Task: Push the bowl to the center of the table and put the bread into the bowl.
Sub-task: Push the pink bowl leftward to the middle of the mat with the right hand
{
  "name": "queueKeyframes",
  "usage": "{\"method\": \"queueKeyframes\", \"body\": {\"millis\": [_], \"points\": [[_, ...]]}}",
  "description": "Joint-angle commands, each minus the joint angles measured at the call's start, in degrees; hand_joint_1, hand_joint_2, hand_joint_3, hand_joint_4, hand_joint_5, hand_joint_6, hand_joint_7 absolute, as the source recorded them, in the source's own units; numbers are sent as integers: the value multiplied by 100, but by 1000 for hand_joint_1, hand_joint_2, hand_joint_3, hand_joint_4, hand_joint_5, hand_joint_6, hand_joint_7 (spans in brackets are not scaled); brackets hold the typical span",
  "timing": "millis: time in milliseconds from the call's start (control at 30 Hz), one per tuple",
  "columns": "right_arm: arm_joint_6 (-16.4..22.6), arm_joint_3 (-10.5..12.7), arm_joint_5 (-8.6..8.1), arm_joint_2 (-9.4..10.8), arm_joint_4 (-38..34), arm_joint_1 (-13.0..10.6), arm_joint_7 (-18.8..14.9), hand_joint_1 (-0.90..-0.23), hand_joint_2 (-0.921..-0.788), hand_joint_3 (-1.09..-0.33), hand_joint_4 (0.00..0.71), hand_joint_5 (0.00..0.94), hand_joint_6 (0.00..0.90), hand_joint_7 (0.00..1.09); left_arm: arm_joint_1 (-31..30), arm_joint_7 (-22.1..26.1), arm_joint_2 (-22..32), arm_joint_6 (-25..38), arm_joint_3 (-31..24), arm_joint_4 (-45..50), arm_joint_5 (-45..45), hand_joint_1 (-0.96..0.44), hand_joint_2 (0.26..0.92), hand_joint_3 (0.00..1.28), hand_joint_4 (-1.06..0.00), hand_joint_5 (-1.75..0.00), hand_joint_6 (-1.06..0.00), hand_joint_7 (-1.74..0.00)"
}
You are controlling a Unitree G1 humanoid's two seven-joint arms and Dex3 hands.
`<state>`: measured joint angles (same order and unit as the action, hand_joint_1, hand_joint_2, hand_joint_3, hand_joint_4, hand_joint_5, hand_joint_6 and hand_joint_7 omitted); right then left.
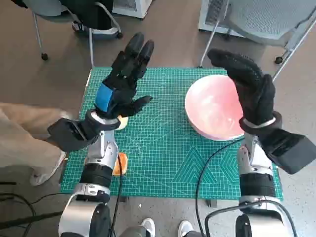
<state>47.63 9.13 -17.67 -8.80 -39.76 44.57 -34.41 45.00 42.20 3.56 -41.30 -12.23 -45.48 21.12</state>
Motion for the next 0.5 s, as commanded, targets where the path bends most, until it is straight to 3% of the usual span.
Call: {"method": "queueKeyframes", "body": {"millis": [33, 500], "points": [[-75, -24, 105, -39, 37, -70, 95, -643, -921, -748, 226, 2, 46, 557, -14, -5, 30, 5, 38, 99, -5, -623, 921, 243, 1, 1, -138, -1], [-134, -74, 128, -78, 123, -89, 171, -651, -921, -744, 226, 2, 52, 553, 5, -5, 17, 62, 75, 108, -1, -625, 921, 242, 1, 1, -145, -5]]}}
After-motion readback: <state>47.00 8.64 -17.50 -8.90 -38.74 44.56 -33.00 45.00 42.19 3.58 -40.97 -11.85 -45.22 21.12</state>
